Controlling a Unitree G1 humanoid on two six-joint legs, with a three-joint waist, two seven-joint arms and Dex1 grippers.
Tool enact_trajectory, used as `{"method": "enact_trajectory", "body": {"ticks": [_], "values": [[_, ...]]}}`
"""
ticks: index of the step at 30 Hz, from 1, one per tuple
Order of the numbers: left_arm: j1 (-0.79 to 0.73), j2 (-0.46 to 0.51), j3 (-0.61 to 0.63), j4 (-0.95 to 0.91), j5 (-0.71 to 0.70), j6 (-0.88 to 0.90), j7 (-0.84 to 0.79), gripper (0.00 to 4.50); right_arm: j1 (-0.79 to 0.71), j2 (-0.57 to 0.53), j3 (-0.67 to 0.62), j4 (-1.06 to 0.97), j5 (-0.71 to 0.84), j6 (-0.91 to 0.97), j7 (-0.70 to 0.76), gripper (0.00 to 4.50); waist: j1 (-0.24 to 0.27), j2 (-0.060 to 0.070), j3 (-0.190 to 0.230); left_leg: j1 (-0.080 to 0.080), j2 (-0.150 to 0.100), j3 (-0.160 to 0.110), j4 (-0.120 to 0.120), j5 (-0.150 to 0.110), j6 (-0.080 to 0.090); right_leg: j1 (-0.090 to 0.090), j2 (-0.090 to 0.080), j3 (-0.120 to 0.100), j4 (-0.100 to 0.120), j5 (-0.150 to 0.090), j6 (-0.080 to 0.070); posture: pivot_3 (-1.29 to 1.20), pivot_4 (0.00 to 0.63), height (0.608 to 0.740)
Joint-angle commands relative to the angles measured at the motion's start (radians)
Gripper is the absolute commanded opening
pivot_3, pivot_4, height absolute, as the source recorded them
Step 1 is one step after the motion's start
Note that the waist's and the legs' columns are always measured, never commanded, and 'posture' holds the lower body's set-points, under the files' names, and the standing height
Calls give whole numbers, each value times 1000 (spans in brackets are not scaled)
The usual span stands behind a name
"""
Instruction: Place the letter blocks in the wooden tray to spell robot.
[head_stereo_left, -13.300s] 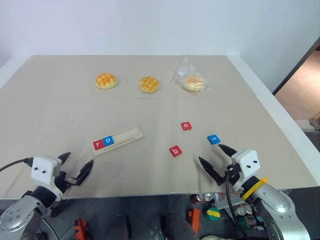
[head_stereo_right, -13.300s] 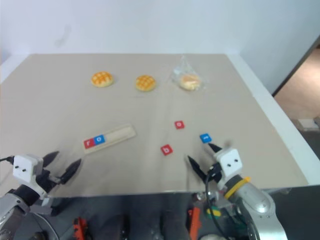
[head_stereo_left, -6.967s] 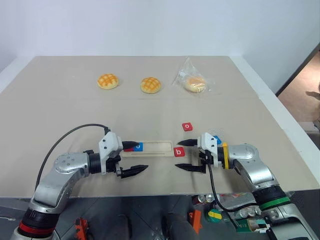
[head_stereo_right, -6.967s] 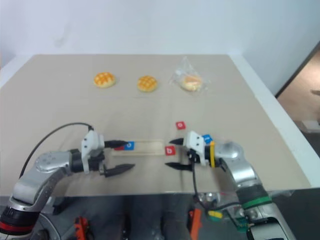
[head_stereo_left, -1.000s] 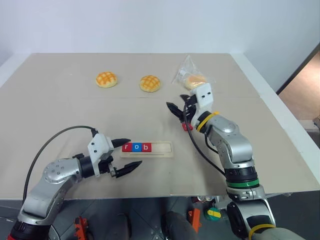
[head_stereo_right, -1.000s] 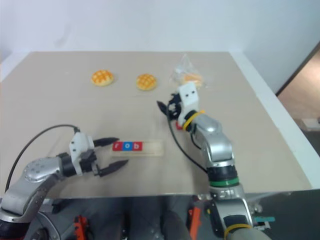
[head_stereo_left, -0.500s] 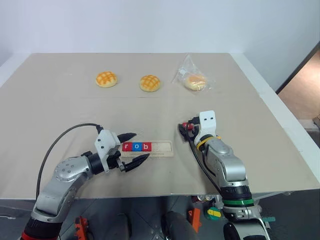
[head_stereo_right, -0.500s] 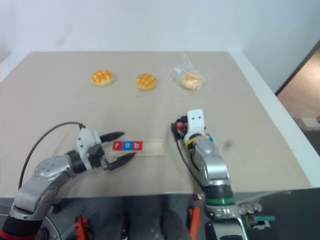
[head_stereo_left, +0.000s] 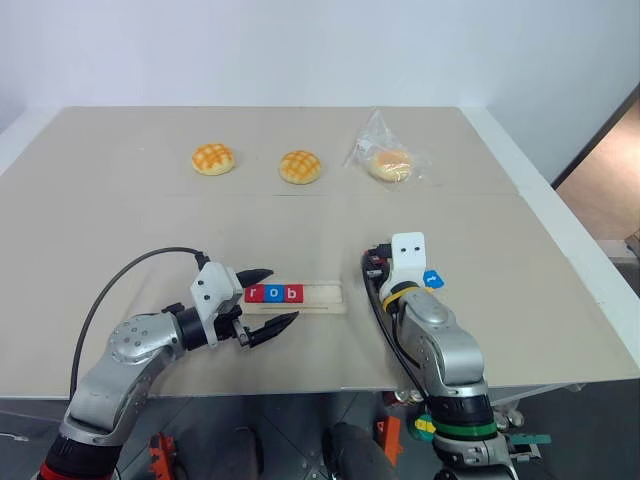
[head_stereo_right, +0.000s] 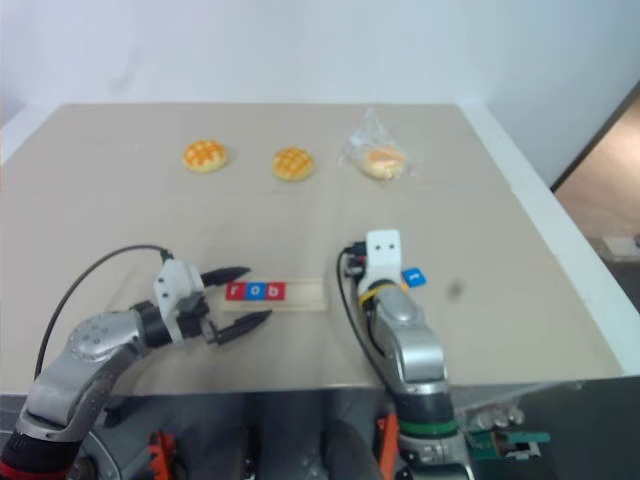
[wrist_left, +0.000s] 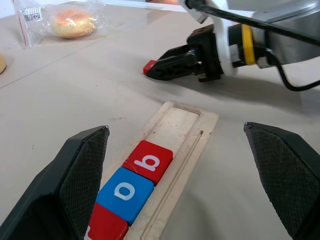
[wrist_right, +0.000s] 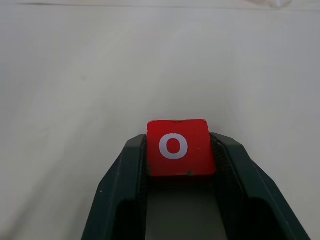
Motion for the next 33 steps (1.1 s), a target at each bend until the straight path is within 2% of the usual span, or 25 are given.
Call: {"method": "enact_trajectory", "body": {"ticks": [1,5,9,18,20,26,27,30,32,33], "values": [[19,20,2,-44,-3,-9,-14,4500,81,-29,30,-185,28,115,37,1216,0,0,0,0,0,0,0,0,0,0,0,0,0,0,0,0,150,740],[36,32,8,-47,-5,-11,-23,4500,189,-29,28,-406,89,289,56,1216,0,0,0,0,0,-1,0,0,0,0,0,-1,0,-1,0,0,150,740],[40,45,9,-43,-5,-12,-32,4500,236,-28,41,-545,123,416,53,1216,-1,0,0,0,0,-2,0,0,0,0,0,-1,0,0,-1,0,150,740],[13,56,-3,-14,5,-13,-59,4500,229,-7,9,-612,154,522,41,1216,-1,0,0,0,0,-1,0,2,-2,0,0,-1,0,1,-1,0,150,740],[8,53,-4,-11,6,-10,-59,4500,227,-3,9,-617,154,528,38,2272,-1,0,0,0,0,-1,0,2,-2,0,0,-2,0,0,-1,0,150,740],[13,53,-3,-15,10,-5,-66,4500,174,-40,-31,-674,176,569,64,4320,-1,0,0,0,0,-1,0,2,-2,0,0,-2,0,0,-1,0,150,740],[14,53,-5,-16,11,-5,-67,4500,150,-65,-61,-681,196,584,95,4458,-1,0,0,0,0,-1,0,2,-2,0,0,-2,0,0,-1,0,150,740],[7,50,-11,-13,15,-10,-72,4500,77,-192,-152,-636,289,567,251,4458,0,0,0,0,0,-1,0,2,-2,0,-1,-2,0,1,0,0,150,740],[-3,46,-19,-5,19,-25,-82,4500,46,-303,-184,-549,343,482,386,4458,0,0,0,0,-1,-1,1,2,-2,1,-1,-2,-1,1,0,0,150,740],[-8,44,-27,-2,20,-37,-94,4500,42,-374,-179,-477,366,392,498,4458,0,0,0,0,-1,-1,1,2,-2,1,-1,-2,-1,1,0,0,150,740]]}}
